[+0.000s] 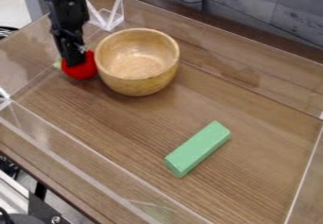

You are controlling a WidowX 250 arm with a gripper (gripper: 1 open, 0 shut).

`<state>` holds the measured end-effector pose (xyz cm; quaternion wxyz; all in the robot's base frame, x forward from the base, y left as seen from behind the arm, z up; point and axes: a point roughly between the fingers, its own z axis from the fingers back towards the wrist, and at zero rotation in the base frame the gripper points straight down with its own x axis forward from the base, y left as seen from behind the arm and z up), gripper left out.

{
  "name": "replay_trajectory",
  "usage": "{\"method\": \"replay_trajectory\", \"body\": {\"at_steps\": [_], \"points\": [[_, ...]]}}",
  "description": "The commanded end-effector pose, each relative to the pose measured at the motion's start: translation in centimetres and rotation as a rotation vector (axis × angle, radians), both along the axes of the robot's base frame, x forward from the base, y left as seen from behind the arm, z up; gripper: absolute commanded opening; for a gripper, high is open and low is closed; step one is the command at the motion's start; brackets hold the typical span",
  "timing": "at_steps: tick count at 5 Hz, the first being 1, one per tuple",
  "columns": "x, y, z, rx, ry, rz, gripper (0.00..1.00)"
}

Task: Move the red fruit to the right

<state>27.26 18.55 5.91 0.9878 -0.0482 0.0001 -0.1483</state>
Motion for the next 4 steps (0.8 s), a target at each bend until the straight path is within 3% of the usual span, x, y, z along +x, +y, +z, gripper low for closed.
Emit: {"method": "replay_trajectory", "body": {"at_steps": [1, 2, 3, 4], "points": [[0.4, -0.4, 4.0, 0.042, -0.089, 0.054, 0.00], [2.2, -2.3, 6.0, 0.036, -0.125, 0.087, 0.00], [4.6, -5.3, 6.9, 0.022, -0.141, 0.102, 0.00], [5.6, -7.7, 7.9, 0.001, -0.157, 0.058, 0.00]]}}
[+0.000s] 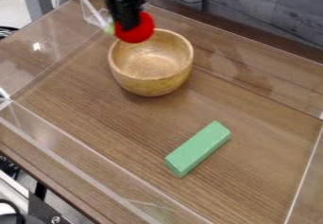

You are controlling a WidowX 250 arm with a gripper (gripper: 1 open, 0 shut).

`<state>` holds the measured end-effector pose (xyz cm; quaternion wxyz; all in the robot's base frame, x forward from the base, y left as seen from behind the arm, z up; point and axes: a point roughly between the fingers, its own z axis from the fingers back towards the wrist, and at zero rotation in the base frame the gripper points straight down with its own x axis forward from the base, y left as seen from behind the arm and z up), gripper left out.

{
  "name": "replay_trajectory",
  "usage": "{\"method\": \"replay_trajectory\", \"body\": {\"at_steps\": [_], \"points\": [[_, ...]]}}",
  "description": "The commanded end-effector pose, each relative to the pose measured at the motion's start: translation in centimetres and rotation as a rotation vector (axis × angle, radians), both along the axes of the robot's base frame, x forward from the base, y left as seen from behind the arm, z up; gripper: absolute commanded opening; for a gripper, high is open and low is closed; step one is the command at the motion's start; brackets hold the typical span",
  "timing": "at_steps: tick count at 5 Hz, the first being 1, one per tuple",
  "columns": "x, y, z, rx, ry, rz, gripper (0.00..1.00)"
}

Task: Move the red fruit to the right

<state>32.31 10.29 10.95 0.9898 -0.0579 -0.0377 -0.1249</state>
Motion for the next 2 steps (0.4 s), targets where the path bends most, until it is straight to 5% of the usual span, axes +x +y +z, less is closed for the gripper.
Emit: {"method": "replay_trajectory", "body": {"at_steps": [1, 2], "points": [[1.2, -1.5, 3.3, 0.025, -0.097, -0.030, 0.00], [1.4, -3.9, 3.0, 0.028, -0.101, -0.014, 0.00]]}}
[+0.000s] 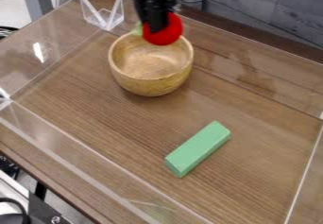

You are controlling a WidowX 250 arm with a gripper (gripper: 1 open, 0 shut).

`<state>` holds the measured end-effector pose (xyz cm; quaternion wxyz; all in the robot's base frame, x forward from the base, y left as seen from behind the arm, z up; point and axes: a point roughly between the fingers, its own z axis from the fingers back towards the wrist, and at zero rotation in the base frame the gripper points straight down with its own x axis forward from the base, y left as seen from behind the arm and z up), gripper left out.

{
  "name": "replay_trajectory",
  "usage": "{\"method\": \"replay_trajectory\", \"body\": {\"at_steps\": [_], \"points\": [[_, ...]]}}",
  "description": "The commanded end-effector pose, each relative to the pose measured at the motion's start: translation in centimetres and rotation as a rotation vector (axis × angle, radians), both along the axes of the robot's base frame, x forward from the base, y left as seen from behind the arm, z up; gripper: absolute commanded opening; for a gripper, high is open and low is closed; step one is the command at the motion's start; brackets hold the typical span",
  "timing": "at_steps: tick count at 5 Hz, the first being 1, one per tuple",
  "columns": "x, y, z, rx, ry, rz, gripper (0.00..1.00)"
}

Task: Move the red fruit to the right

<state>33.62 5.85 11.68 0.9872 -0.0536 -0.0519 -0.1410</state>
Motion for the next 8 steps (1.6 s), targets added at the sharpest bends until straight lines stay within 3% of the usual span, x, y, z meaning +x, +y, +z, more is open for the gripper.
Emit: {"method": "replay_trajectory", "body": {"at_steps": [1, 2, 4, 5, 6, 7, 8], "points": [[0.4, -1.8, 1.6, 0.024, -0.067, 0.034, 0.00], [0.3, -3.3, 0.8, 0.022, -0.061, 0.056, 0.00], [1.5, -4.4, -3.3, 0.028, -0.039, 0.043, 0.00], [2.2, -7.0, -3.6, 0.026, -0.052, -0.012, 0.00], [3.2, -11.1, -4.4, 0.018, -0.057, -0.066, 0.00], [3.3, -14.2, -5.4, 0.002, -0.055, -0.080, 0.00], [2.9, -15.7, -6.6, 0.001, -0.049, -0.086, 0.00]]}}
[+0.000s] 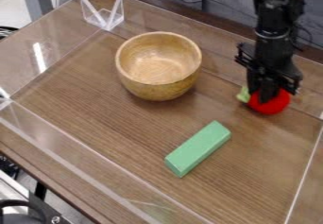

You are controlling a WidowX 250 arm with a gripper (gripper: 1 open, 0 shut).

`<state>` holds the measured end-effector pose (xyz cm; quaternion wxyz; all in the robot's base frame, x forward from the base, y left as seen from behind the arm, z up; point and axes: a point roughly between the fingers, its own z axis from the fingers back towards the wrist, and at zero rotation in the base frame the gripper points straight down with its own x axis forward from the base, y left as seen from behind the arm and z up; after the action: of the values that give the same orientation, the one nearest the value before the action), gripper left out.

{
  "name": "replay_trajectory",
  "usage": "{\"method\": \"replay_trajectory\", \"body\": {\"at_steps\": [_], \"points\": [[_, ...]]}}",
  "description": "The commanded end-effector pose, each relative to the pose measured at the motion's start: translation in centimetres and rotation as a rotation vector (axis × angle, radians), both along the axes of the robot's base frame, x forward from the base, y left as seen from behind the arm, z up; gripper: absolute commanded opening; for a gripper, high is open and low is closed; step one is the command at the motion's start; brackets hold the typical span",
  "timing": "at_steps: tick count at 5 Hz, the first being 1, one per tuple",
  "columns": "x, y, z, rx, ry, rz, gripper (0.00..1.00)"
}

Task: Move the red fruit to the right

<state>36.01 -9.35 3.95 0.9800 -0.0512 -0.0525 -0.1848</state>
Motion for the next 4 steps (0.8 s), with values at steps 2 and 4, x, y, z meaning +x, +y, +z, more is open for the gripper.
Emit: {"method": "replay_trajectory", "body": {"at_steps": [2, 4], "points": [[-2.7, -1.5, -1.2, -0.009, -0.036, -0.017, 1.00], [-2.8, -1.4, 0.1, -0.010, -0.048, 0.009, 1.00]]}}
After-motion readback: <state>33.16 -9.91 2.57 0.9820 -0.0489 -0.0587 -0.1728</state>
